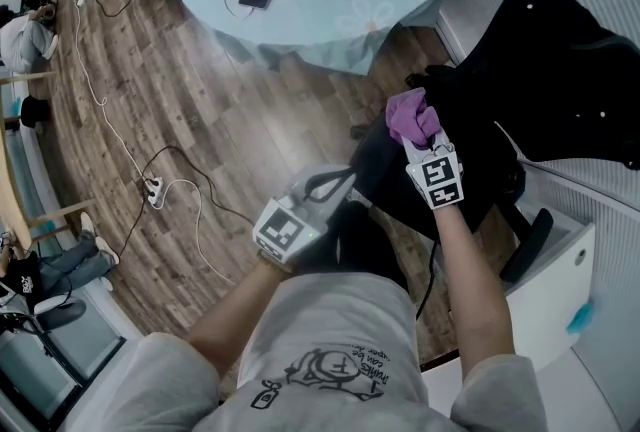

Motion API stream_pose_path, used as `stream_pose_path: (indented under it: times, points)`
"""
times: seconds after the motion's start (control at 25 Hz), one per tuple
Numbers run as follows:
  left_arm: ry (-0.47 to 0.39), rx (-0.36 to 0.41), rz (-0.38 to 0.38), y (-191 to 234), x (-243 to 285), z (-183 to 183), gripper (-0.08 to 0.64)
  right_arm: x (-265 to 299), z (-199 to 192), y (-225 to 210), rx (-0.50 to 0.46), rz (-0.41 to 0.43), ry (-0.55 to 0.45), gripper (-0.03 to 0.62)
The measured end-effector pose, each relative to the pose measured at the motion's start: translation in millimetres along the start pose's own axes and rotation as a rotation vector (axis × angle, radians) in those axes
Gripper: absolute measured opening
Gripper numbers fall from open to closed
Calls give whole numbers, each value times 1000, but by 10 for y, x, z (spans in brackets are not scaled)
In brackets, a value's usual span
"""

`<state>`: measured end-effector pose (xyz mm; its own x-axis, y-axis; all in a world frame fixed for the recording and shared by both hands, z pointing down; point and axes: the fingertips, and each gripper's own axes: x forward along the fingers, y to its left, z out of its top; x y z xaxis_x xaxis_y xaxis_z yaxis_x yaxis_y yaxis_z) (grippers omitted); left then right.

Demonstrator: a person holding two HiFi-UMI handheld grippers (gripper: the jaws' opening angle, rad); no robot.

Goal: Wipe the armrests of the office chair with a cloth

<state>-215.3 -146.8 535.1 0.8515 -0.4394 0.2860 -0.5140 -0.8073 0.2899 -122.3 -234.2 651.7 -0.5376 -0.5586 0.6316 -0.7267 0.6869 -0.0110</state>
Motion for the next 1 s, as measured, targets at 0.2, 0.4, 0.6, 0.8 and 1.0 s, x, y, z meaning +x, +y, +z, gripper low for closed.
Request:
stream_pose_path:
  times: [0.2, 0.4, 0.6, 0.8, 1.0]
  points:
    - [1, 2, 0, 15, -8, 3, 2, -105, -47, 595, -34, 72, -17, 29]
    - [3, 4, 1, 19, -6, 4, 2, -240, -115, 1214, -58, 148, -25, 28]
    - [0, -2, 1, 25, -12, 3, 2, -336, -161, 1636, -73, 201, -33, 28]
    - [4, -1, 1, 31, -19, -22, 2, -343, -178, 1676, -131, 244, -54, 29]
    - [2, -7, 6, 50, -45, -15, 2, -305, -167, 1560, -197, 281, -50, 29]
